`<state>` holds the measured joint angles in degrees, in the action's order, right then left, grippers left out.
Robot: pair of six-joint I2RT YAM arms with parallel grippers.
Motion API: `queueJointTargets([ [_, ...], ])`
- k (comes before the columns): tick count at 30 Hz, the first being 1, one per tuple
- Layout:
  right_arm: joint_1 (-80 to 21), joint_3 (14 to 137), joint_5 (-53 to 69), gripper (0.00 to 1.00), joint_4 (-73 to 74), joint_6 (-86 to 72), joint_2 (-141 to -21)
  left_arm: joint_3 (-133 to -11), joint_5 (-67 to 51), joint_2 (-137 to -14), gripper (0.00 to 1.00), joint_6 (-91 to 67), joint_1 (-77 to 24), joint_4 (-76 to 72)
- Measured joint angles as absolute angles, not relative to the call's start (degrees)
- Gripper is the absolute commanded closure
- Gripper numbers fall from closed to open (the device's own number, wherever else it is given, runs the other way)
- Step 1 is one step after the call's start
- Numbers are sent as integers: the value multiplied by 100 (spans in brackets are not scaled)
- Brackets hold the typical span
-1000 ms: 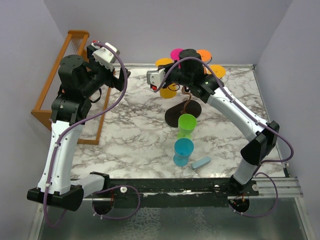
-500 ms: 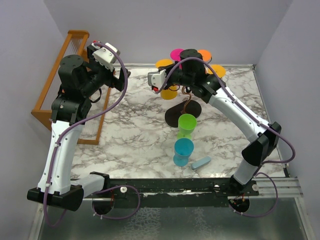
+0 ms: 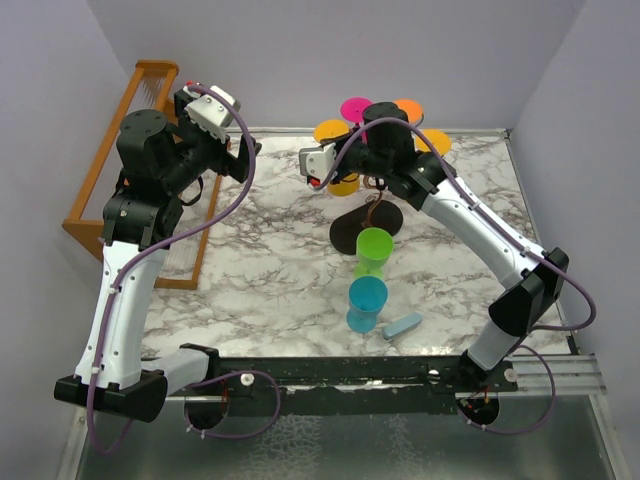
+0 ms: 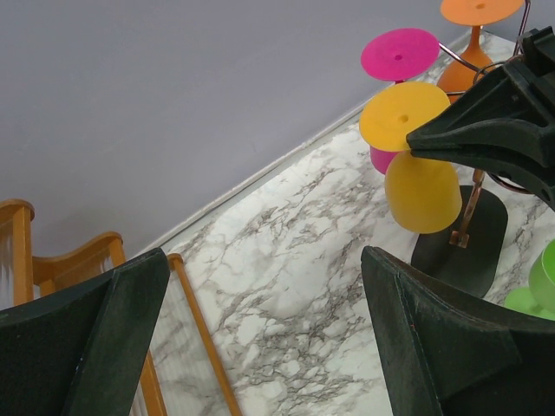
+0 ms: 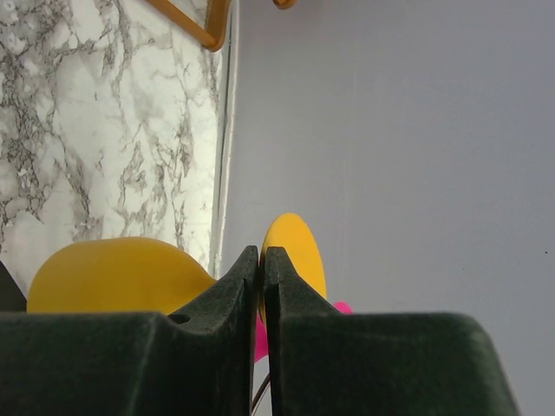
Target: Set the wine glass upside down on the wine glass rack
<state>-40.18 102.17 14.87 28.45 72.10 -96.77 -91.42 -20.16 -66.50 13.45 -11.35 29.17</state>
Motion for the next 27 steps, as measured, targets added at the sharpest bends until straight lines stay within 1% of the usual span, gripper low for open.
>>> queueJointTargets([
  [7,-4018,10084,1468,88,2847,7144,-9585,-9142,-2034,-6650,5,1345,-1135,2917],
  [27,-4018,9898,1398,67,2821,6871,-9354,-8952,-2060,-6665,5,1347,-1135,2862],
])
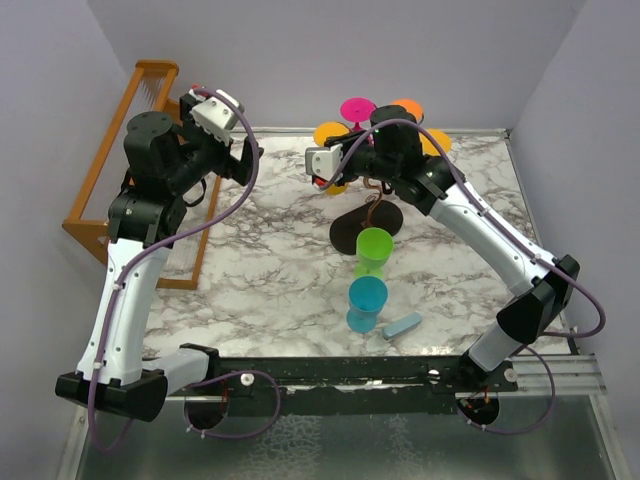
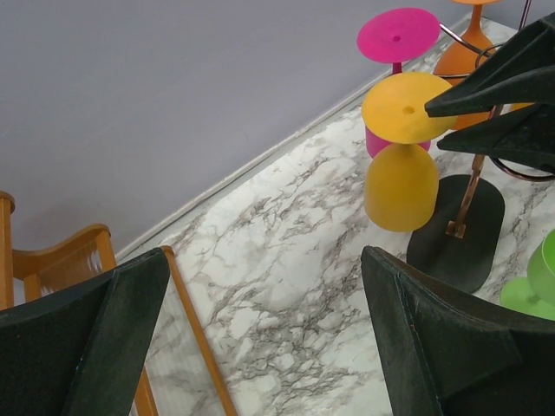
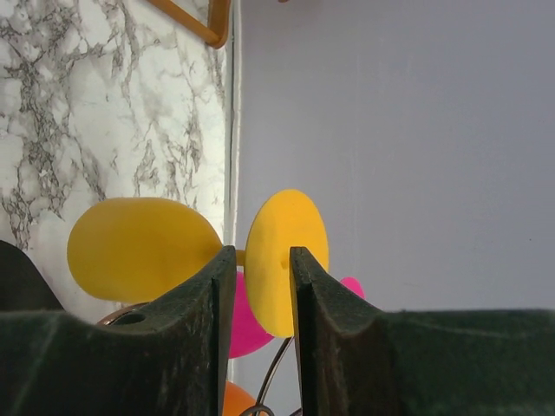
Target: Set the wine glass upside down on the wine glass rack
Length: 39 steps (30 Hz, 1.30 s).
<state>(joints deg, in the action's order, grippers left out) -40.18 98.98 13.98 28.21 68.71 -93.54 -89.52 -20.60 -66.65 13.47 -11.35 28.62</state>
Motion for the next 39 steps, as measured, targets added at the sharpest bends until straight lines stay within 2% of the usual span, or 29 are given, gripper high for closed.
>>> queueJointTargets([
  [13,-4018,9806,1472,59,3094,6576,-8892,-8613,-2145,-6665,6,1004,-1135,2606],
  [23,-4018,9174,1492,51,3304,5756,-7771,-7911,-3175,-6663,18,499,-1236,2453],
  [27,-3870,8748,1625,44,3304,5269,-7094,-7599,-3649,-6663,21,497,-1575,2491],
  [33,-3048,8582,2051,31,3275,4510,-6458,-7317,-4143,-6667,23,816,-2311,2672],
  [39,-2471,8584,2226,28,3205,4001,-6125,-7166,-4287,-6801,24,1302,-3050,2923],
])
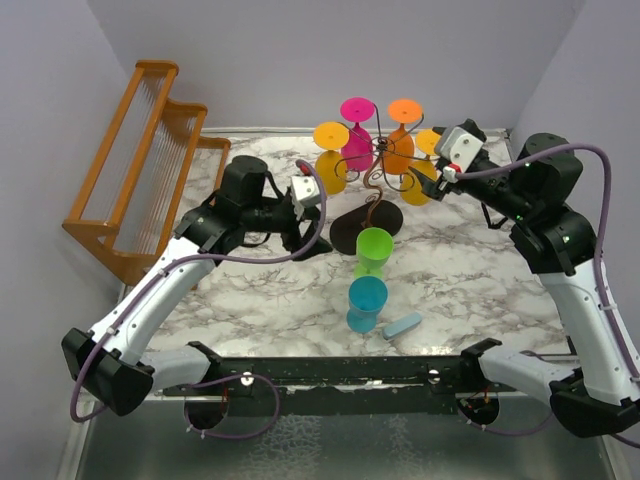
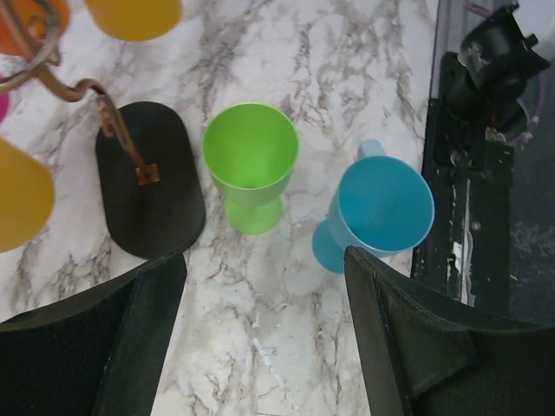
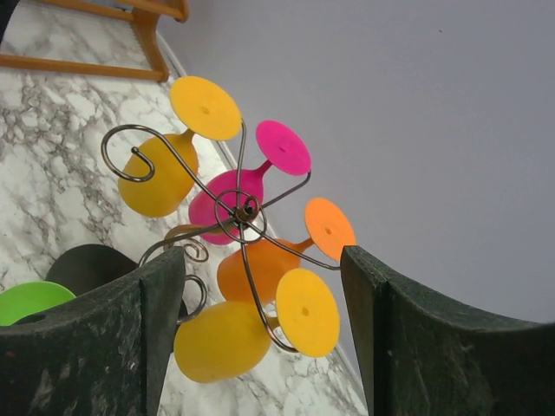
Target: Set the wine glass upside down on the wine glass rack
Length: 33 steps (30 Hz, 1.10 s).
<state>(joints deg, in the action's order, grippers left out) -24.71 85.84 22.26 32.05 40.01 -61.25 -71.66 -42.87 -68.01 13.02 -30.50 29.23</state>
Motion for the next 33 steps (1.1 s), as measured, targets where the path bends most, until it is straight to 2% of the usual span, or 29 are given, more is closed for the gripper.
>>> queueJointTargets([
  [5,-2082,8521,2292,28,3033,3870,-6042,-7039,-4254,-6965,25,1721,-3656,3105],
  [11,-1802,8394,2528,28,2987,3771,-6086,-6952,-3916,-7273,32,1903,-4178,3072],
  [27,-1787,8348,2720,28,2987,3820,-6112,-7074,-3037,-8320,41,2314,-5164,3181],
  [33,-1787,8346,2709,28,2985,3841,-6112,-7286,-2790,-8643,53,2425,-5374,3269],
])
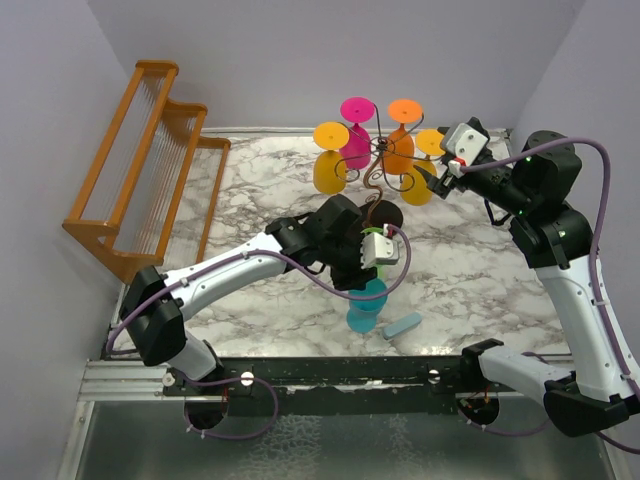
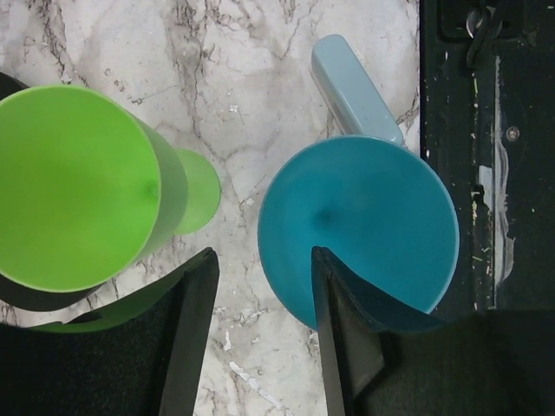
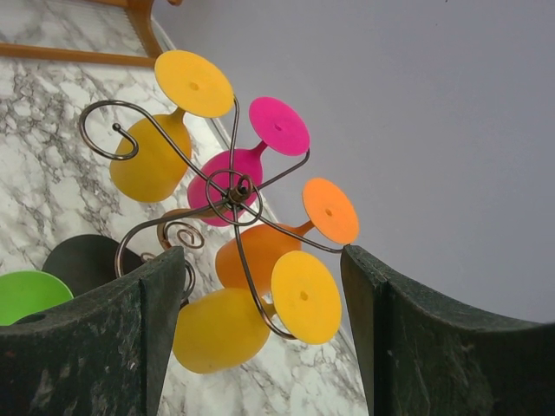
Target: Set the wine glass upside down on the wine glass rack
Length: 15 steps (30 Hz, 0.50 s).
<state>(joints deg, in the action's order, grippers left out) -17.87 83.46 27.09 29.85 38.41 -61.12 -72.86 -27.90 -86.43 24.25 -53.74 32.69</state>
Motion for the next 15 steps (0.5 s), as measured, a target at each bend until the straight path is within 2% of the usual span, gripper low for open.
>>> queueJointTargets([
  [15,-1787,8281,2598,28,2971,3887,-6108,-7524,-2759,-8908,91,2753,-5537,3846],
])
